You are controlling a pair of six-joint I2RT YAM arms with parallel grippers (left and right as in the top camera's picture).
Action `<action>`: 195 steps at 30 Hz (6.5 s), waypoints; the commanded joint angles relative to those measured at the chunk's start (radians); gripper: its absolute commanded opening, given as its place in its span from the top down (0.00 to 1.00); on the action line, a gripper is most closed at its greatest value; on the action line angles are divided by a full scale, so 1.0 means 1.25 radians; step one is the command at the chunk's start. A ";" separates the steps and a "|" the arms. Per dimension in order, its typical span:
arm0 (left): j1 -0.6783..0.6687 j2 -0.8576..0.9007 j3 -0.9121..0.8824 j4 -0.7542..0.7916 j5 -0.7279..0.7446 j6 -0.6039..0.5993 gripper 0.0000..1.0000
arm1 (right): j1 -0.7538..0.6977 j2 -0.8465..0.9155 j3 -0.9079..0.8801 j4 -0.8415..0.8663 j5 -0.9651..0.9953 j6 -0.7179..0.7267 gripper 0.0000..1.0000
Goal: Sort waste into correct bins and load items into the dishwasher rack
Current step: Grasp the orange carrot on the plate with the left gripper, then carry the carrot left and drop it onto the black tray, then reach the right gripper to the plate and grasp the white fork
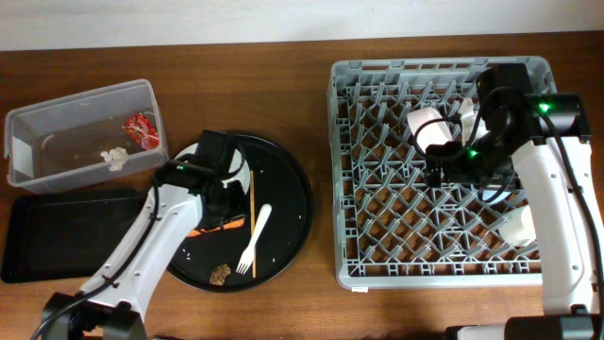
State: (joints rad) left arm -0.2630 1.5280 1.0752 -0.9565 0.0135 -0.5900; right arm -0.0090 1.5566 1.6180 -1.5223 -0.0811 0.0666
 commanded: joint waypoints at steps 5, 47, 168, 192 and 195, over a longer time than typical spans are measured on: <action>0.081 0.000 -0.005 0.024 -0.016 -0.102 0.60 | -0.003 0.000 -0.008 0.000 -0.010 -0.009 0.01; 0.108 0.000 -0.219 0.125 0.018 -0.428 0.44 | -0.003 0.000 -0.008 0.003 -0.010 -0.009 0.01; 0.580 -0.120 0.020 -0.144 -0.050 0.143 0.01 | 0.735 0.448 -0.008 0.497 -0.062 0.541 0.19; 0.580 -0.120 0.019 -0.144 -0.047 0.143 0.01 | 0.761 0.522 -0.008 0.508 -0.022 0.568 0.58; 0.580 -0.120 0.019 -0.144 -0.047 0.144 0.01 | 0.755 0.518 -0.005 0.471 -0.021 0.568 0.70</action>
State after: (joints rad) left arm 0.4572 1.3911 1.0962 -1.1370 -0.0338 -0.4255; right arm 0.9314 2.1818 1.6127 -0.8993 -0.1097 0.7719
